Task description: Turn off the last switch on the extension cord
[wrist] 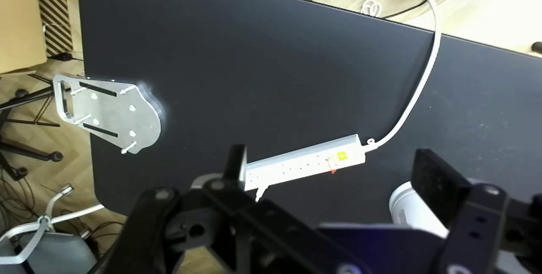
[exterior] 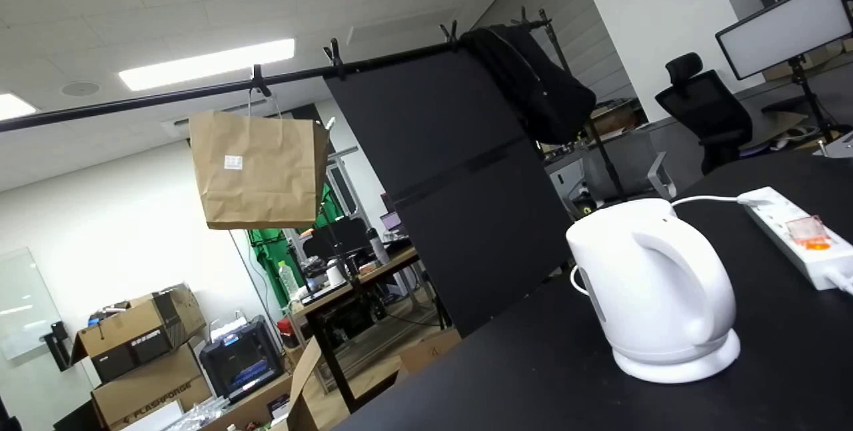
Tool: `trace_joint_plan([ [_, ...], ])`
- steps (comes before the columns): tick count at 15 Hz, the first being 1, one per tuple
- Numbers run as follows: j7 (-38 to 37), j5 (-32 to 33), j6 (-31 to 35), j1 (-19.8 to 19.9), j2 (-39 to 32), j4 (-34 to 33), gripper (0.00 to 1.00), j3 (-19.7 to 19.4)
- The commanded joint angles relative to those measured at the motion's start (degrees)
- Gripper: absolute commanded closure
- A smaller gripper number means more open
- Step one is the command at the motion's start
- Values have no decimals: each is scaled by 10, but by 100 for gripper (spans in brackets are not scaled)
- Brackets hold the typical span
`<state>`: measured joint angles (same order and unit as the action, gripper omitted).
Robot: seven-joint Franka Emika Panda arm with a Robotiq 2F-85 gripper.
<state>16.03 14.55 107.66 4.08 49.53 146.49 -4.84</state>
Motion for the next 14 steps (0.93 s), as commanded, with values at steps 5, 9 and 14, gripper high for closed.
trace_joint_plan([
  [5,-15,4,27,-12,-18,5,0,-7],
  [9,-18,-2,126,-19,-88,24,0,-13],
  [14,-21,-16,300,-21,-251,19,0,-7],
])
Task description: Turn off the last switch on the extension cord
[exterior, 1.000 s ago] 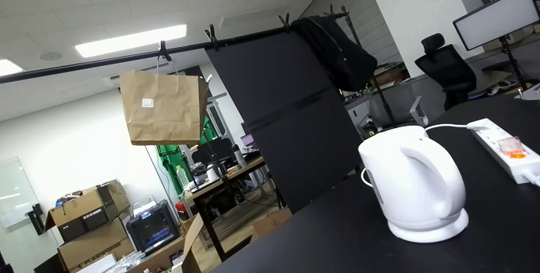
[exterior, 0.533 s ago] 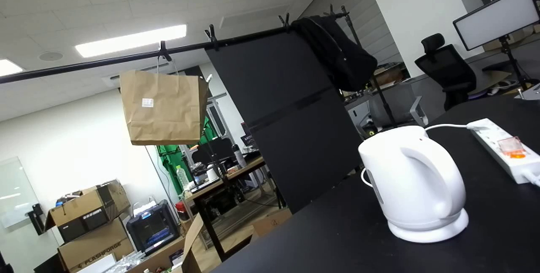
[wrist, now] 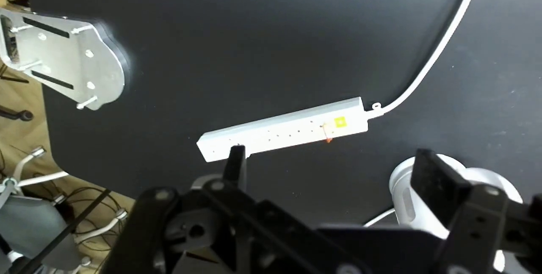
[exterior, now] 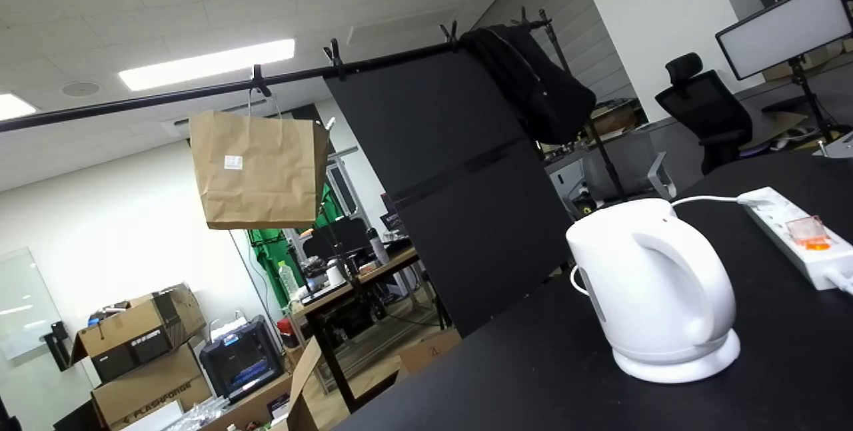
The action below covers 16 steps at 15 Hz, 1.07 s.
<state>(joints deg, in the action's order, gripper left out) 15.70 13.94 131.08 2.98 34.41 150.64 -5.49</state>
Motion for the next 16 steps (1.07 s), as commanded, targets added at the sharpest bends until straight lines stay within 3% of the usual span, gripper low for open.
trace_joint_plan([
  [1,-20,-14,95,-10,-140,-29,0,3],
  [3,-32,-5,123,-4,-216,-50,0,17],
  [4,-6,-8,112,-2,-140,-8,0,8],
  [8,-14,-8,133,-3,-224,-39,0,17],
  [16,-14,-8,132,-3,-221,-44,0,17],
])
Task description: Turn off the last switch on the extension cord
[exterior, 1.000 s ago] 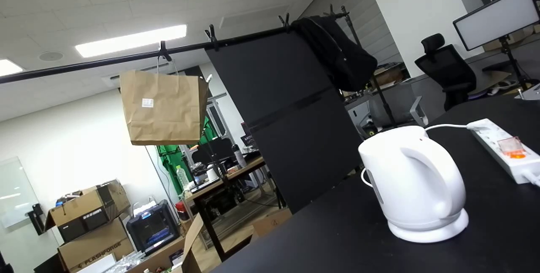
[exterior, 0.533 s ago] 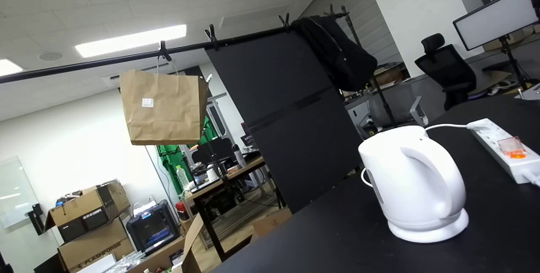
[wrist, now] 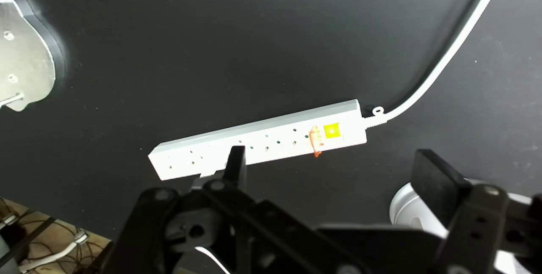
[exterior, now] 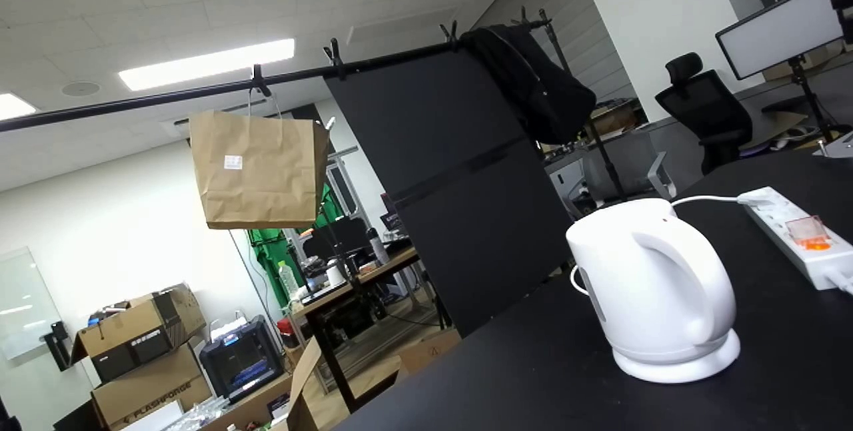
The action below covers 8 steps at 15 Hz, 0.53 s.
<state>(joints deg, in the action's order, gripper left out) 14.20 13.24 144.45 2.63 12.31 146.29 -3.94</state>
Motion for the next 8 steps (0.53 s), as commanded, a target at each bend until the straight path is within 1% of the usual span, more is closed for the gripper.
trace_joint_plan([
  [1,1,-1,-1,1,0,-1,0,1],
  [2,-9,11,9,5,-5,-3,0,4],
  [3,-25,29,26,10,-18,-8,25,8],
  [4,-31,39,45,12,-31,-13,26,9],
  [5,-41,49,68,15,-49,-21,32,10],
  [8,-30,33,126,10,-106,-42,55,6],
])
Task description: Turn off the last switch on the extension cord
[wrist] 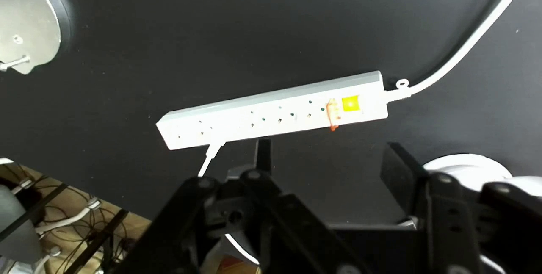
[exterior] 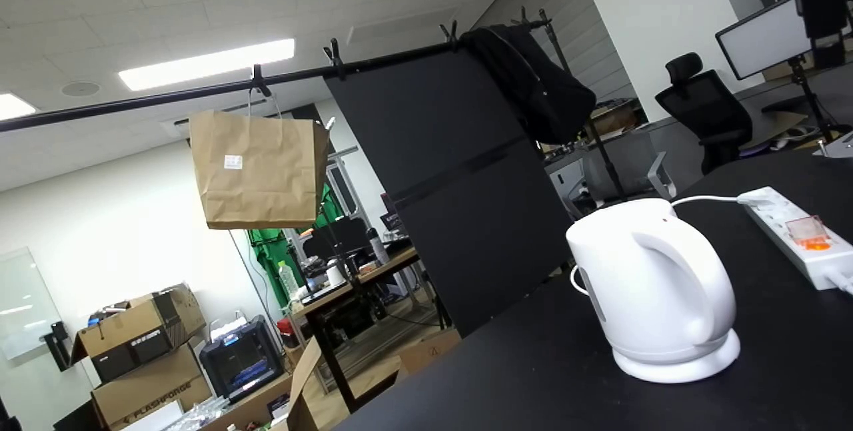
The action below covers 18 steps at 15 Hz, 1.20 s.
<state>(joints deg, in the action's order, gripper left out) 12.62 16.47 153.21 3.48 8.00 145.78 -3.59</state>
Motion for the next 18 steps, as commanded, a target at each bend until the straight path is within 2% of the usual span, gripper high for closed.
trace_joint_plan([
  [1,-12,-1,53,0,-84,-47,61,3],
  [5,30,-49,67,-9,-159,-87,89,13],
  [7,71,-85,55,-4,-192,-109,99,30],
  [12,156,-151,15,22,-246,-158,100,71],
  [18,163,-135,-21,29,-278,-189,100,66],
])
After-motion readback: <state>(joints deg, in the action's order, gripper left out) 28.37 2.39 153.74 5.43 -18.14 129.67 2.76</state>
